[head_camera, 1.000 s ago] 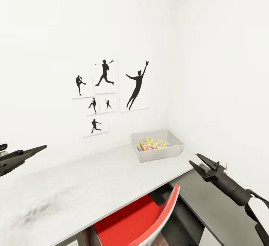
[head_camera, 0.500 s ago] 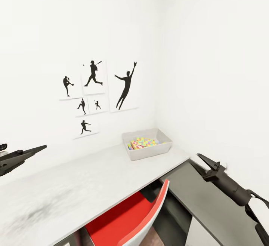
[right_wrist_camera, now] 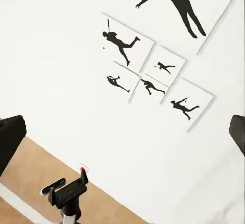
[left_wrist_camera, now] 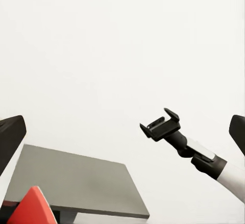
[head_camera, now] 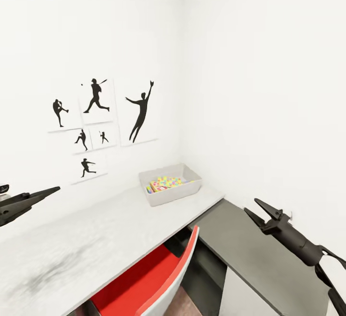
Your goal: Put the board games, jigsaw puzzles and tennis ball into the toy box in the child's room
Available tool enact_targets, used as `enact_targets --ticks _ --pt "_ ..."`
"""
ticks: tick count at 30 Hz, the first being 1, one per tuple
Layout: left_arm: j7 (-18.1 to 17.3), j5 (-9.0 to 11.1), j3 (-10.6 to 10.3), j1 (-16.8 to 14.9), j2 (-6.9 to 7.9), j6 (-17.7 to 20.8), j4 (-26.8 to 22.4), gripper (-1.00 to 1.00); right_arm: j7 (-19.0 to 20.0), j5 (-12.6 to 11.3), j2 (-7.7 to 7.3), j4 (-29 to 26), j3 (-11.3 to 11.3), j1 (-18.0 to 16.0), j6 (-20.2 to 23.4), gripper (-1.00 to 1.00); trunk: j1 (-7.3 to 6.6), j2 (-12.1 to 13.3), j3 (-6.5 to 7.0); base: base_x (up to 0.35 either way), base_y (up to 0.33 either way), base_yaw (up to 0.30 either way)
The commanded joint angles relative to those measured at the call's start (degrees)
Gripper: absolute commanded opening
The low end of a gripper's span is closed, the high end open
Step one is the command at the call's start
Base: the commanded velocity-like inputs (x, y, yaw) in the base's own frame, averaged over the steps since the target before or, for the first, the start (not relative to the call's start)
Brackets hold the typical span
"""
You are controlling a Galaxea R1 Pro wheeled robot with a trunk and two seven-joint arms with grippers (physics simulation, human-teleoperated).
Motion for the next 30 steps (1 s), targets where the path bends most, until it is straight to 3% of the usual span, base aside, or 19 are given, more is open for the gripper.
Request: enact_targets --ticks 1,20,30 --pt "-0.23 -0.05 0.02 0.01 0.02 0.61 -0.01 1.0 0.05 -0.19 0.0 0.13 -0.01 -0.04 0.32 1.0 0.02 -0.05 0.0 -0.061 0.015 -0.272" --pt "-0.23 -0.05 0.03 0.01 0.05 0.61 -0.02 1.0 0.12 -0.22 0.0 0.69 -0.1 -0.04 0.36 1.0 0.02 -0.05 0.55 -0.225 0.123 -0.272" --pt "-0.23 -0.05 0.06 0.01 0.05 0.55 -0.02 1.0 0.12 -0.22 0.0 0.7 -0.13 -0.02 0.33 1.0 0.02 -0.05 0.86 -0.034 0.005 -0.272"
